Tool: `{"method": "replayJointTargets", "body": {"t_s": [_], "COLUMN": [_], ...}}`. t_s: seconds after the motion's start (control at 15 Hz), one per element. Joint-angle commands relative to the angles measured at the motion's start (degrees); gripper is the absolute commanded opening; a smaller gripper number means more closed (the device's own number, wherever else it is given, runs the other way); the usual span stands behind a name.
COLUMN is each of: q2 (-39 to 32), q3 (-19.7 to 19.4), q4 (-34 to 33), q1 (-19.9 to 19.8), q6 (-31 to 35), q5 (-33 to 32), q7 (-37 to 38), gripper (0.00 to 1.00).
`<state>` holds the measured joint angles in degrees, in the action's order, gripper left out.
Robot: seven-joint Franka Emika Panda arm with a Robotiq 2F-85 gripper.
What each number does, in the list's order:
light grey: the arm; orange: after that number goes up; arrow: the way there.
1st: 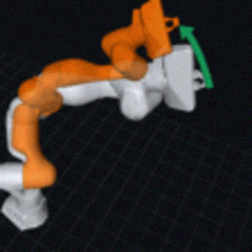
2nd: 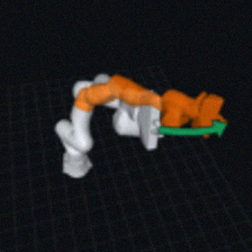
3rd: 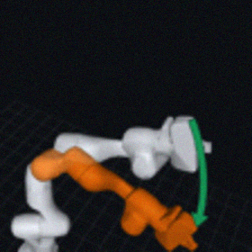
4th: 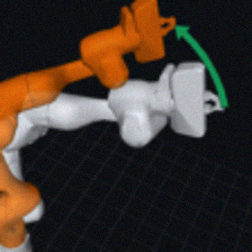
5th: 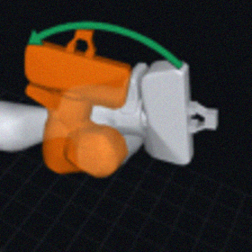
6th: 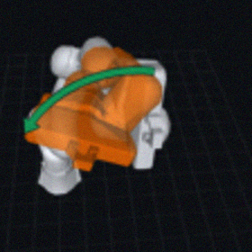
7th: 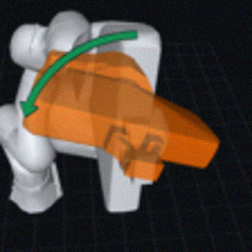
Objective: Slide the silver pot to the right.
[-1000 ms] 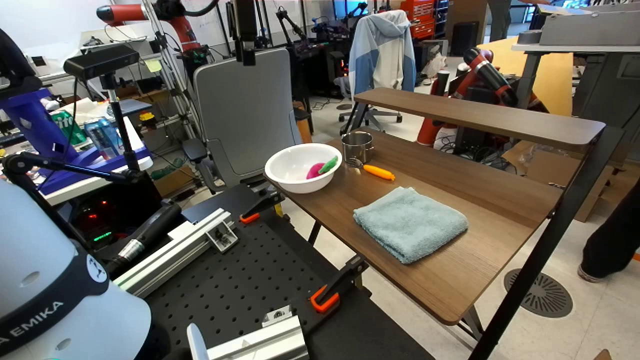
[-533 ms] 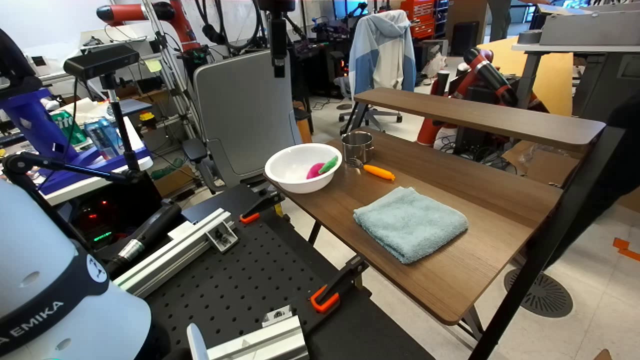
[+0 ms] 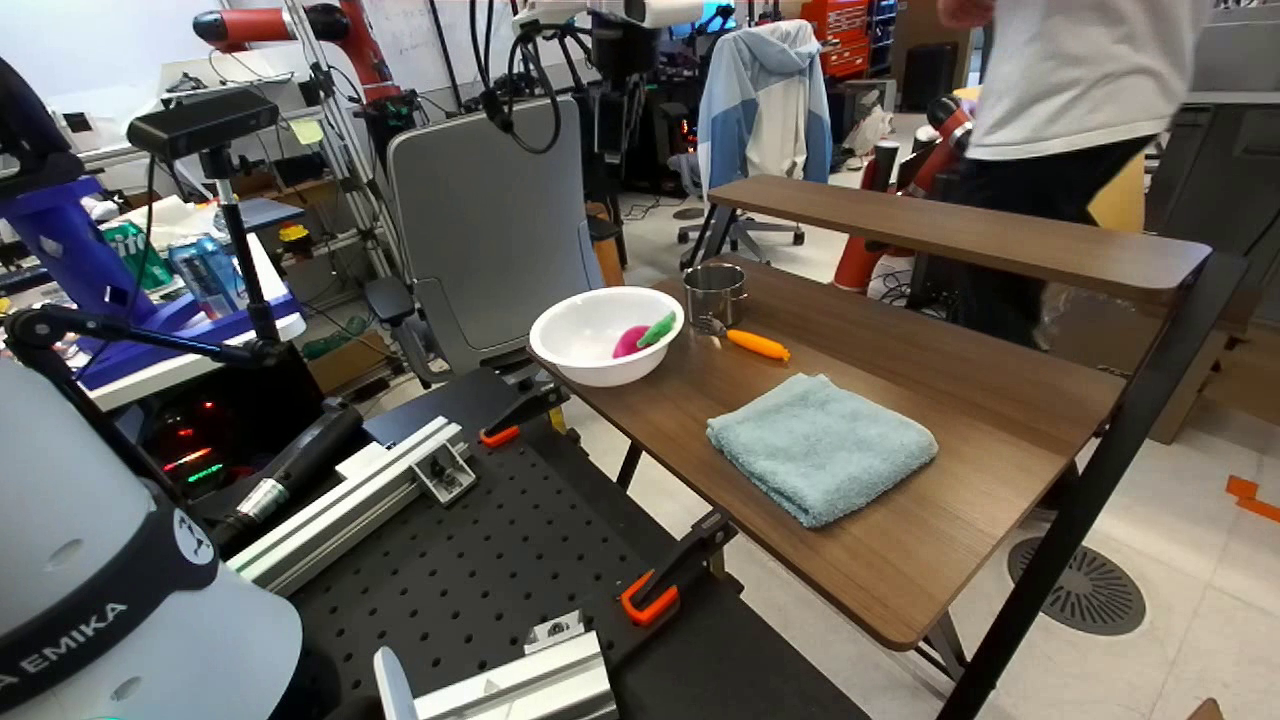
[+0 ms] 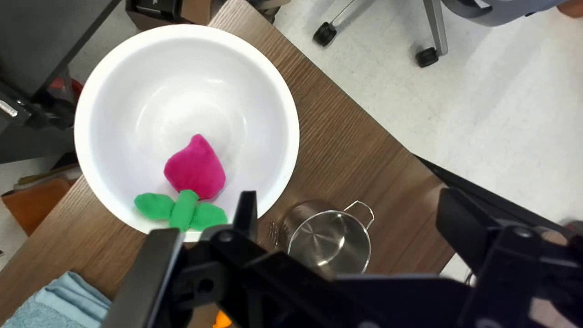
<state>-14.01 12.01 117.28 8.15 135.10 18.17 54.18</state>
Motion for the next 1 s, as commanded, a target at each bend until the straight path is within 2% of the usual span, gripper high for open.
{"method": "replayJointTargets", "body": {"t_s": [0.0,0.27,0.67,0.93], "q2": [-0.4,-0.5,-4.3,-8.3], "q3": [-1.6,-1.7,-3.9,-5.9], "q4": [-0.5,-0.9,-2.5,-4.8], "q1": [1.6,1.7,3.6,6.2], "q6": [-0.2,-0.2,4.6,8.4], "q5": [0.5,0.4,-1.7,-5.1], "q7": [0.7,1.9,10.4,17.4], "gripper": [1.00,1.00,1.00,1.00]}}
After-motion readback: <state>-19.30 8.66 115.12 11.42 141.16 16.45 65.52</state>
